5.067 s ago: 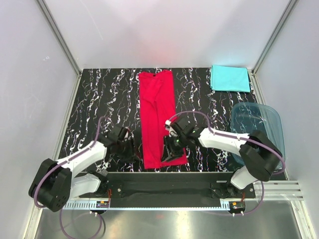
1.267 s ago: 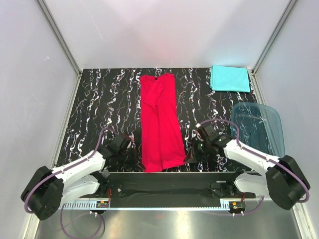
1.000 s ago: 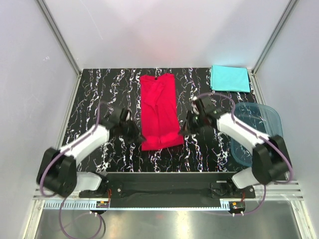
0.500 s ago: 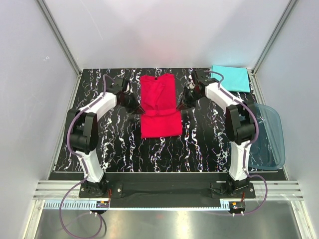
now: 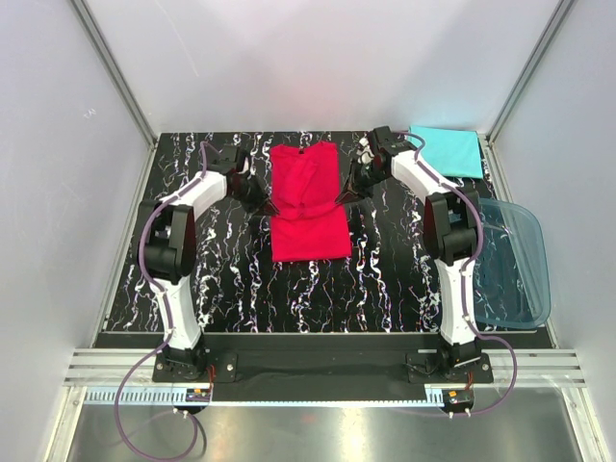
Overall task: Fold and stack the t-shirts
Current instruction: Fold the tshirt
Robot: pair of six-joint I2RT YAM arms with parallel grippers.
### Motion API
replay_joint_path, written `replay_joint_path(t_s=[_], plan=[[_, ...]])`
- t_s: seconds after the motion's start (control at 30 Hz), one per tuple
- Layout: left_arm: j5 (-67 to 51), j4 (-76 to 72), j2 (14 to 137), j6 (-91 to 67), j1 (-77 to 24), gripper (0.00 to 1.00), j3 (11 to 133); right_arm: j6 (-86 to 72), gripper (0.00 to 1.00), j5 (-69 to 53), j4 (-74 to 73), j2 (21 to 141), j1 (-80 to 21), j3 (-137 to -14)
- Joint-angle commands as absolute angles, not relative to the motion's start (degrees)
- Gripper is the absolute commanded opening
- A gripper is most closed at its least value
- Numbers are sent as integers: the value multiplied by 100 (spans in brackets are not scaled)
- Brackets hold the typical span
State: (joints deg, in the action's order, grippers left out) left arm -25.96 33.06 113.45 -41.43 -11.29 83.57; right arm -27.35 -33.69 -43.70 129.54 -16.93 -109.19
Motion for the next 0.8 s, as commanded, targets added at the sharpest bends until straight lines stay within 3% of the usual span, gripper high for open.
replay_joint_path(t_s=[0.0, 0.53, 0.67, 0.77], plan=[[-2804, 3208, 11504, -4140, -1081, 0, 8675, -2663, 0, -3691, -4438, 13078, -1626, -11215], [-2803, 3155, 11768, -4227, -958, 1, 8947, -2698, 2, -3823, -4491, 13421, -1468, -11566], [-2865, 3182, 12014, -4219, -958, 15, 9158, -2716, 3, -3850, -4509, 13535, -1441, -11680], [-2463, 3471, 12129, -4017, -932, 23, 9474, -2733, 21, -3920, -4456, 13763, -1398, -11951]])
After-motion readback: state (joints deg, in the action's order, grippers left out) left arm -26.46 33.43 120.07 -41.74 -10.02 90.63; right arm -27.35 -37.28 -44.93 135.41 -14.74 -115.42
